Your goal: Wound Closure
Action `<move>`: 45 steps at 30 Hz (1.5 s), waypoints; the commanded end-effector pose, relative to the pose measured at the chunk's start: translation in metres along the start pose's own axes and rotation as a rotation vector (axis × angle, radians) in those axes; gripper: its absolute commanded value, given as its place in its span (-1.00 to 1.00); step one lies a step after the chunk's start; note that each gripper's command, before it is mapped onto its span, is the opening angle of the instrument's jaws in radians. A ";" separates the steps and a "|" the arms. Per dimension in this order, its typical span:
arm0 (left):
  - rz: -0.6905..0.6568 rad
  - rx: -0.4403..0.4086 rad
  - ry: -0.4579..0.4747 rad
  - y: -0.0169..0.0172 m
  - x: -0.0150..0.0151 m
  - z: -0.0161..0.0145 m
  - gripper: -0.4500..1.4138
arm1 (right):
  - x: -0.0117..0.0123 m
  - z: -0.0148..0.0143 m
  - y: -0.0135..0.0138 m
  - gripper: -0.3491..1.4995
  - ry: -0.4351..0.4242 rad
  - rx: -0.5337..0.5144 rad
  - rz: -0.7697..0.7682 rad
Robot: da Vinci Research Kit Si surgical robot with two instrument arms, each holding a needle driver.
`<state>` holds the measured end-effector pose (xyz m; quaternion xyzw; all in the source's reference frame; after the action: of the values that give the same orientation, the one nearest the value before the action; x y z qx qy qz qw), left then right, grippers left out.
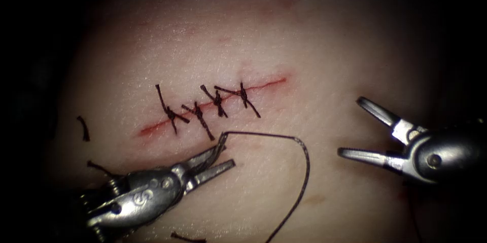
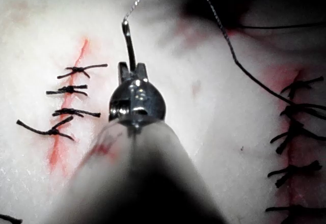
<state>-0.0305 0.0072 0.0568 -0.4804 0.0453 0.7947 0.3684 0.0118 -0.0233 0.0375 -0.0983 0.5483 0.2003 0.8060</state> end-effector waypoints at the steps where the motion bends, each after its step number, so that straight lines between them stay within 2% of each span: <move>1: 0.013 0.023 -0.005 0.0001 -0.0002 0.0012 -1.00 | 0.0017 -0.0008 -0.0003 0.15 0.002 -0.022 0.021; 8: 0.071 0.107 -0.005 0.0001 0.0005 0.0049 -1.00 | 0.0062 -0.0014 -0.0007 0.25 -0.019 -0.077 0.063; 9: 0.081 0.118 -0.006 0.0001 0.0005 0.0053 -1.00 | 0.0065 -0.0012 -0.0010 0.20 -0.010 -0.070 0.098; 10: 0.100 0.147 -0.005 0.0001 0.0007 0.0061 -1.00 | 0.0068 -0.0007 -0.0017 0.02 0.010 -0.058 0.167; 11: 0.100 0.147 -0.005 0.0001 0.0007 0.0061 -1.00 | 0.0068 -0.0007 -0.0017 0.02 0.010 -0.058 0.167; 13: 0.115 0.170 -0.001 0.0001 0.0008 0.0068 -1.00 | 0.0069 0.0000 -0.0024 -0.07 0.012 -0.051 0.264; 14: 0.120 0.178 0.001 0.0001 0.0009 0.0071 -1.00 | 0.0069 0.0006 -0.0028 0.04 0.011 -0.053 0.321; 15: 0.124 0.189 0.004 0.0001 0.0009 0.0074 -1.00 | 0.0068 0.0011 -0.0032 0.05 0.011 -0.057 0.343; 19: 0.132 0.233 0.039 0.0000 0.0011 0.0080 -1.00 | 0.0059 0.0029 -0.0048 -0.04 0.004 -0.062 0.447; 21: 0.131 0.249 0.056 0.0001 0.0011 0.0079 -1.00 | 0.0052 0.0037 -0.0054 -0.16 0.006 -0.068 0.488; 24: 0.130 0.283 0.084 0.0000 0.0010 0.0077 -1.00 | 0.0042 0.0046 -0.0062 -0.67 0.006 -0.074 0.532; 25: 0.130 0.294 0.092 0.0000 0.0009 0.0075 -1.00 | 0.0039 0.0049 -0.0064 -0.78 0.006 -0.076 0.541; 30: 0.130 0.327 0.117 0.0001 0.0009 0.0067 -1.00 | 0.0024 0.0062 -0.0073 -0.93 -0.008 -0.112 0.590; 31: 0.130 0.330 0.118 0.0002 0.0009 0.0066 -1.00 | 0.0022 0.0065 -0.0073 -0.93 -0.011 -0.120 0.588; 34: 0.129 0.338 0.118 0.0005 0.0011 0.0064 -1.00 | 0.0015 0.0074 -0.0073 -0.69 -0.016 -0.135 0.603; 37: 0.129 0.342 0.119 0.0009 0.0013 0.0064 -1.00 | 0.0011 0.0082 -0.0072 -0.35 -0.019 -0.146 0.603; 40: 0.129 0.342 0.123 0.0012 0.0015 0.0063 -1.00 | 0.0007 0.0087 -0.0071 -0.09 -0.022 -0.153 0.602; 45: 0.131 0.343 0.133 0.0017 0.0017 0.0060 -1.00 | 0.0004 0.0092 -0.0069 0.09 -0.027 -0.159 0.602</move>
<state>-0.0360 0.0092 0.0576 -0.4585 0.2346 0.7642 0.3883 0.0222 -0.0253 0.0398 0.0067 0.5243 0.4741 0.7073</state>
